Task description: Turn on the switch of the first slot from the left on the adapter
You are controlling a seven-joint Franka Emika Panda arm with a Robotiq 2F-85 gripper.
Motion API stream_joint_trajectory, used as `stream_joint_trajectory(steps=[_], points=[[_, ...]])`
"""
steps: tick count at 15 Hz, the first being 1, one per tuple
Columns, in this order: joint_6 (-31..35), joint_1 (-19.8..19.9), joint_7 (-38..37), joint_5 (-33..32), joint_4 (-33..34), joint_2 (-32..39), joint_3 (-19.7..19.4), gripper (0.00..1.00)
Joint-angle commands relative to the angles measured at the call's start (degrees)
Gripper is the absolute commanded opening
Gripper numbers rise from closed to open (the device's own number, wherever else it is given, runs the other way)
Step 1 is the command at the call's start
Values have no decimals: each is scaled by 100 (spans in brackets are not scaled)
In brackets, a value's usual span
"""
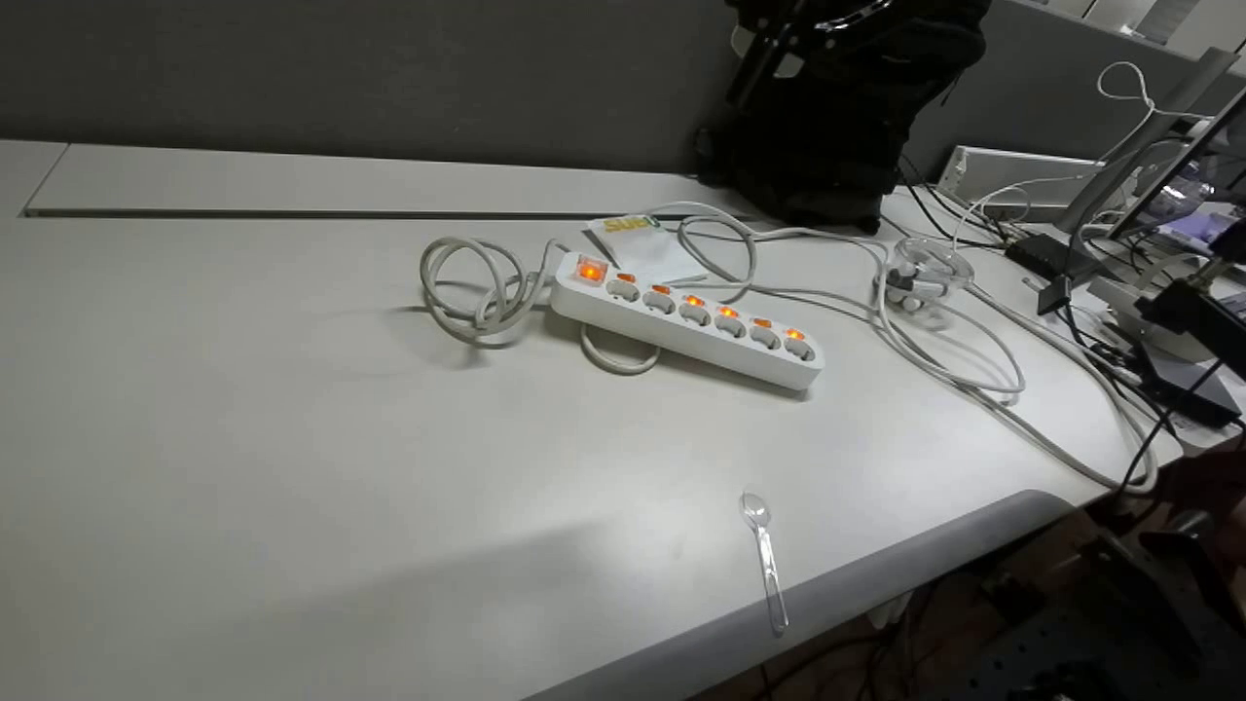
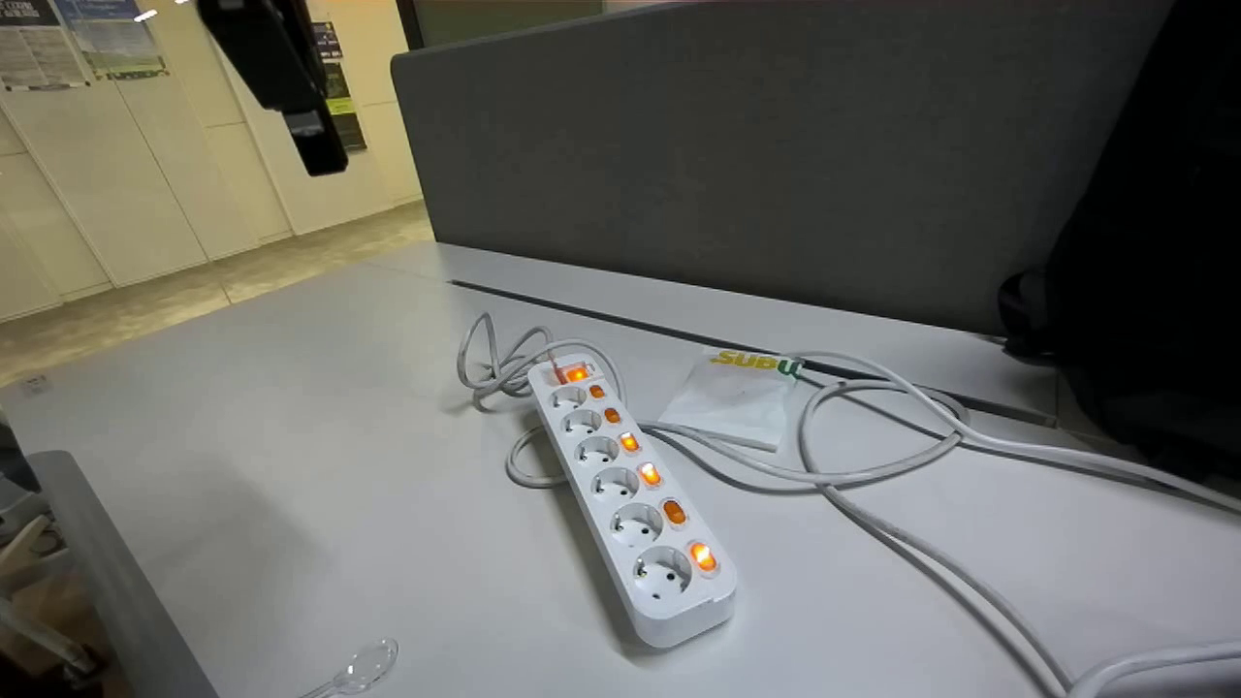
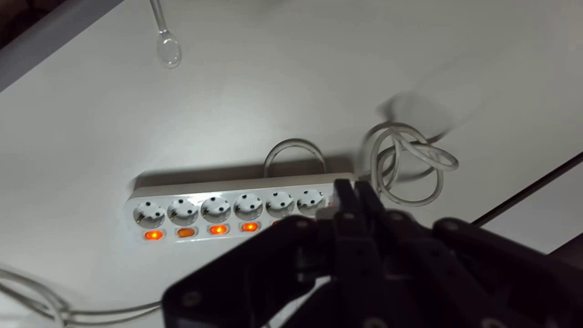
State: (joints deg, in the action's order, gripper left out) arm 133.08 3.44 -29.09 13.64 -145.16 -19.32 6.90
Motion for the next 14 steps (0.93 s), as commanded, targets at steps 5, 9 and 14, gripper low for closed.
stream_joint_trajectory(steps=[5, 9, 14], points=[[40, -223, 345, 576, 329, 551, -306, 1], [270, -212, 166, 502, 302, 580, -242, 0], [1858, 25, -989, -137, 281, 1279, -121, 0]])
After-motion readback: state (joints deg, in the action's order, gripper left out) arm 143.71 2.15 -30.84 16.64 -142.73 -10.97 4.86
